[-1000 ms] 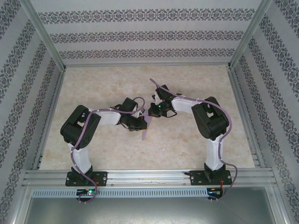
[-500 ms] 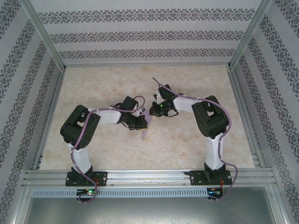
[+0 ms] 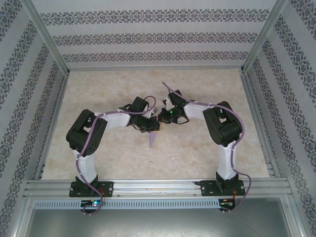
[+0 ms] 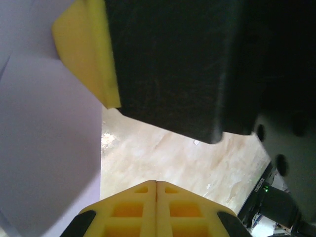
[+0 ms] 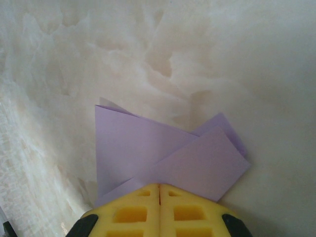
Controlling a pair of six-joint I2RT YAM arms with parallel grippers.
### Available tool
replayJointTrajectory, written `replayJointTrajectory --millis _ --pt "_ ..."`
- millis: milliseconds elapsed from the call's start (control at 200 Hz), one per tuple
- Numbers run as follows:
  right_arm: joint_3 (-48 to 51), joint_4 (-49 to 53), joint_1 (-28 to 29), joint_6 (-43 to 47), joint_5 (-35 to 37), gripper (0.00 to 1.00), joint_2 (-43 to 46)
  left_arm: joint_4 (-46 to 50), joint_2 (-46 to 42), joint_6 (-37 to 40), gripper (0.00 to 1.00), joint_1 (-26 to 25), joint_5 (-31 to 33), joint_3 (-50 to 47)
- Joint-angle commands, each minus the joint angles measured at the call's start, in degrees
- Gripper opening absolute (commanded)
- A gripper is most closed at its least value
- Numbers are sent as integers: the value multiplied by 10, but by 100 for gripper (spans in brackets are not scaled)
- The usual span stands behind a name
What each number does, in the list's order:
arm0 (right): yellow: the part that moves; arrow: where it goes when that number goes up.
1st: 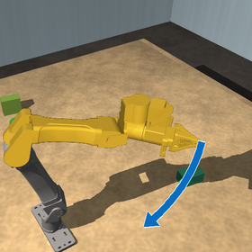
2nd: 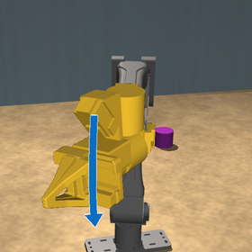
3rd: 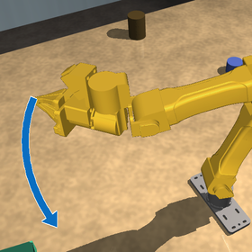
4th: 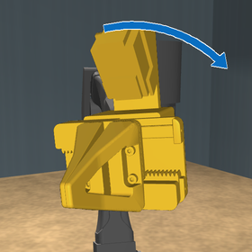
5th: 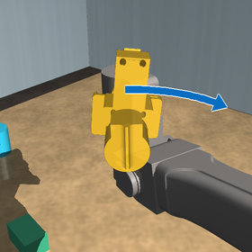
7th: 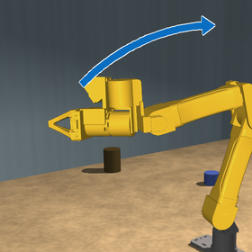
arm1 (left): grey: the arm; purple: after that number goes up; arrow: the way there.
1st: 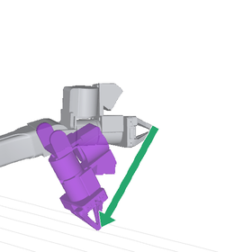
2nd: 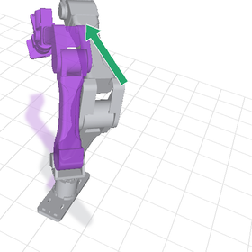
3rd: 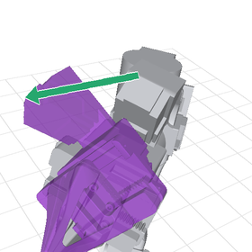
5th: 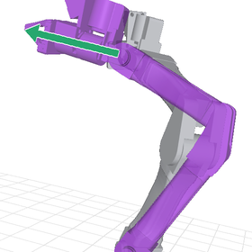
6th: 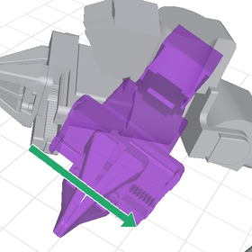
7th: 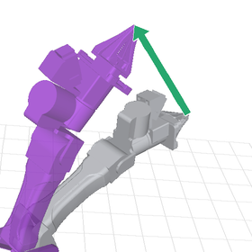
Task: Fold a paper plane with a square sheet of paper (fold left side to right side)
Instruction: Fold the wing for the fifth time at the center of the table.
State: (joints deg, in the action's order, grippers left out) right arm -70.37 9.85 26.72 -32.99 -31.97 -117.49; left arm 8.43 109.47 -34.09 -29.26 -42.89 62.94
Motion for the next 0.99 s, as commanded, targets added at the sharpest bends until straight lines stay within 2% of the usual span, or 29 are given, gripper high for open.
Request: replayJointTrajectory --millis 0,500,989 --pt "16 55 3 2 55 0 -36 11 13 4 5 -5 2 8" --pt "5 84 5 17 82 0 -52 20 5 20 5 -12 -1 -42" --pt "-6 106 3 26 94 0 -58 17 -60 28 5 -20 -10 -130"
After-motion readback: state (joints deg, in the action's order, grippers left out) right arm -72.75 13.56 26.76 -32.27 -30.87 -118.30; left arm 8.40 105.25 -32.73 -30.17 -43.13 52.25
